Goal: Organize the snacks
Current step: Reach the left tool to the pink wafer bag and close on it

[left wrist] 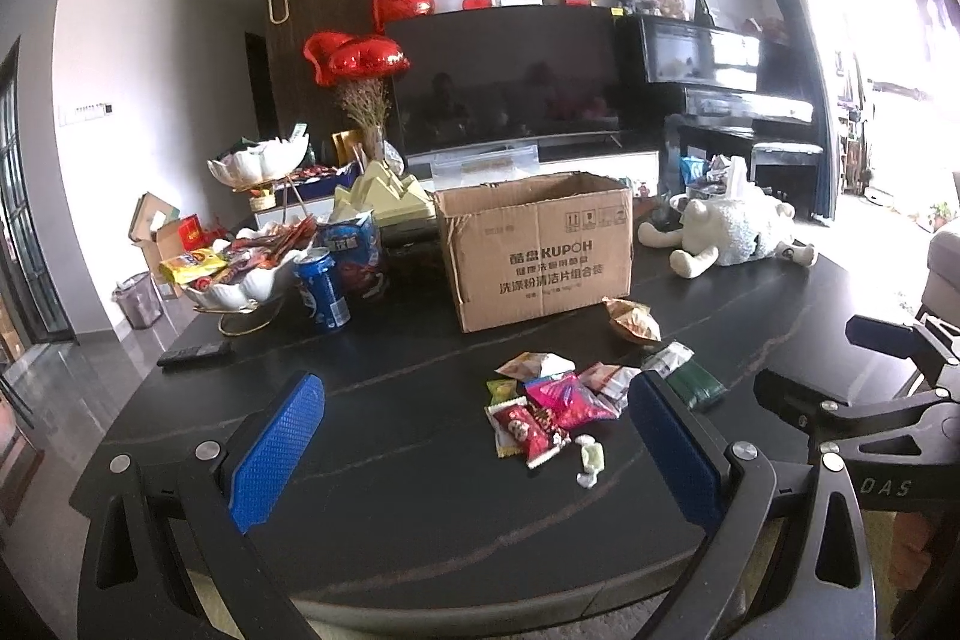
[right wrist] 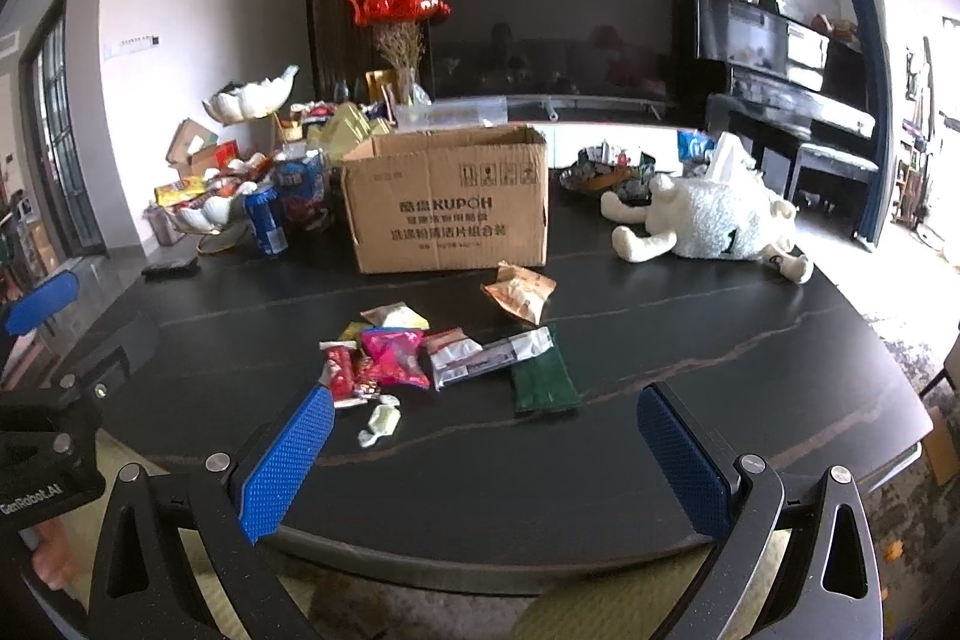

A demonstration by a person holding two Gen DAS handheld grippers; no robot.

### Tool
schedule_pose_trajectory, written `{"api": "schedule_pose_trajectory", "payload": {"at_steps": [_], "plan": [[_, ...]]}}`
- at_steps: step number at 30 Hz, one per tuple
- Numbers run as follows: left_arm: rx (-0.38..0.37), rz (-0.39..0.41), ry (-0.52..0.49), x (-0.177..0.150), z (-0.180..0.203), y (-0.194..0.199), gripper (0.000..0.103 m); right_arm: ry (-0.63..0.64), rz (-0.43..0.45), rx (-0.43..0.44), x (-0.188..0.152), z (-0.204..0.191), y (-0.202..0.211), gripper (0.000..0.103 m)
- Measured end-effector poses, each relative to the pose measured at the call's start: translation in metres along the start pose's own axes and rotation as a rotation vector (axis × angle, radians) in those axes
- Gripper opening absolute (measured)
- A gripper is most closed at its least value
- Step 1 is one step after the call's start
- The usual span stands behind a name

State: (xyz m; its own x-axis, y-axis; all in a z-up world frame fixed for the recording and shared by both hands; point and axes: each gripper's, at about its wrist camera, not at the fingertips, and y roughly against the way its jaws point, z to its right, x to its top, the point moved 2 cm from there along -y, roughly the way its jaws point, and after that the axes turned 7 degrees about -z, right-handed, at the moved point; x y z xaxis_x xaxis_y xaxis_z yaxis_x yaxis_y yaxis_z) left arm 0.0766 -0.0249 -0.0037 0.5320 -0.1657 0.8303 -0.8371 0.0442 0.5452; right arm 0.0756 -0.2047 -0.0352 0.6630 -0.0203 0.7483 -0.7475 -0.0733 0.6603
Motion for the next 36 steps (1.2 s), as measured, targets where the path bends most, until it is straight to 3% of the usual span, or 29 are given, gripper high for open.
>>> {"api": "schedule_pose_trajectory", "payload": {"at_steps": [11, 16, 32, 36], "plan": [[0.003, -0.055, 0.043, -0.009, 0.003, -0.052, 0.092, -0.031, -0.039, 0.011, 0.009, 0.016, -0.051, 0.102], [-0.038, -0.117, 0.058, -0.013, 0.005, -0.083, 0.082, -0.019, -0.098, 0.054, 0.009, 0.017, -0.084, 0.102], [-0.229, -0.373, 0.063, -0.024, 0.040, -0.180, 0.045, -0.062, -0.279, 0.098, 0.006, 0.046, -0.170, 0.084], [-0.249, -0.414, 0.078, -0.022, 0.047, -0.195, 0.043, -0.077, -0.310, 0.113, 0.006, 0.053, -0.183, 0.082]]}}
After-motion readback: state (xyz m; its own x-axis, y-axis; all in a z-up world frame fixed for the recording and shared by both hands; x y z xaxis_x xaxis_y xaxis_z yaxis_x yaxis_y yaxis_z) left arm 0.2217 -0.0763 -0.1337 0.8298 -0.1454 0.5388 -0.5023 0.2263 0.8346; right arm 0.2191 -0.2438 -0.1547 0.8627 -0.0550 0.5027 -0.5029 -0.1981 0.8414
